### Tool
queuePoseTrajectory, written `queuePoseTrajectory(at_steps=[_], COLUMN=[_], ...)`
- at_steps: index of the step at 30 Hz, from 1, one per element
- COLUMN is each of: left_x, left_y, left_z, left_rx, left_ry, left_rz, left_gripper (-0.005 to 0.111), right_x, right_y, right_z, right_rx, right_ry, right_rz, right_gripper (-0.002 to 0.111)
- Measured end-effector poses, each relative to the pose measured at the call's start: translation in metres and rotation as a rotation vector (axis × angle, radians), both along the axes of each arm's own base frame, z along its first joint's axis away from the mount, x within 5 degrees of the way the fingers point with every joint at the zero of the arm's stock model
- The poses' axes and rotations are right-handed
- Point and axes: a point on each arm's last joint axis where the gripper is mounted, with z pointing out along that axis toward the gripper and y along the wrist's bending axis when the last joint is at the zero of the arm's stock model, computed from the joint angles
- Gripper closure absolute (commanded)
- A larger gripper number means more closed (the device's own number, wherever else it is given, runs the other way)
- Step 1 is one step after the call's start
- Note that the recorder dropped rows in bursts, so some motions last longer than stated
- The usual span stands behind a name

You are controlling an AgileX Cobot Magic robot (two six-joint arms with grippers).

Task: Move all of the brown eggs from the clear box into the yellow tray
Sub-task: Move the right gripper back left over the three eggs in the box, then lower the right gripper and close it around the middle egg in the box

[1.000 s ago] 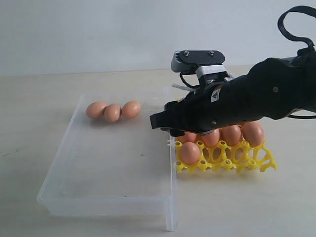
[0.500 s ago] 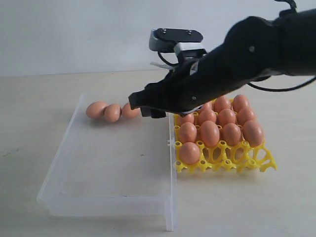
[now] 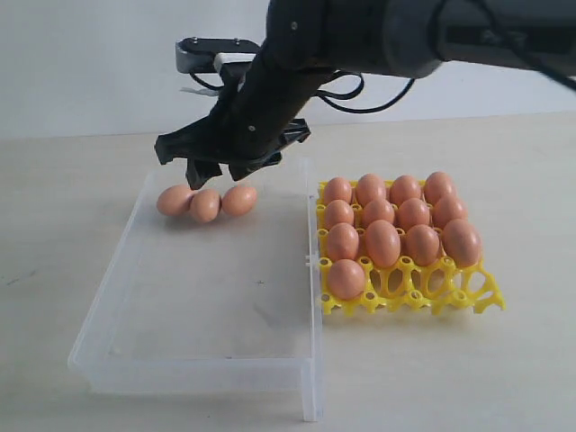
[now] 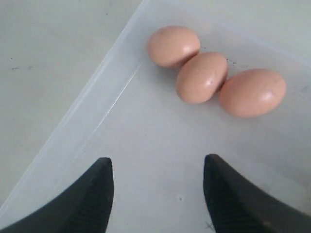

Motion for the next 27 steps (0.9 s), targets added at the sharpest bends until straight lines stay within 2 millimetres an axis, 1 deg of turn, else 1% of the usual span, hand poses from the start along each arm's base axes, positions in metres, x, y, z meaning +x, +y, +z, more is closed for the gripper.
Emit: queuePoseTrajectory(at_steps=[6,9,17,20,27], left_x=[0.0,0.0,0.0,0.0,0.0], left_y=[0.0,0.0,0.0,0.0,0.0], left_z=[0.0,0.0,0.0,0.0,0.0], left_rx=[0.0,0.0,0.0,0.0,0.0], left_ry=[0.0,0.0,0.0,0.0,0.0], left_rz=[0.0,0.0,0.0,0.0,0.0], left_gripper=[0.107,0.107,0.107,0.107,0.107], right_x=[0.028,0.038,0.059,0.065,0.071], right_y=[0.02,0.028,0.034,0.037,0.041], right_z=[-0.018,-0.033,-0.071,-0.078,-0.085], right_rx=[0.005,0.003,-0.055,-0.045,0.003], right_ry=[0.006,0.02,0.026,0.014,-0.008], right_rz=[-0.035,-0.065,-0.164,-0.188,-0.225], right_gripper=[0.055,0.055,0.055,0.055,0.055])
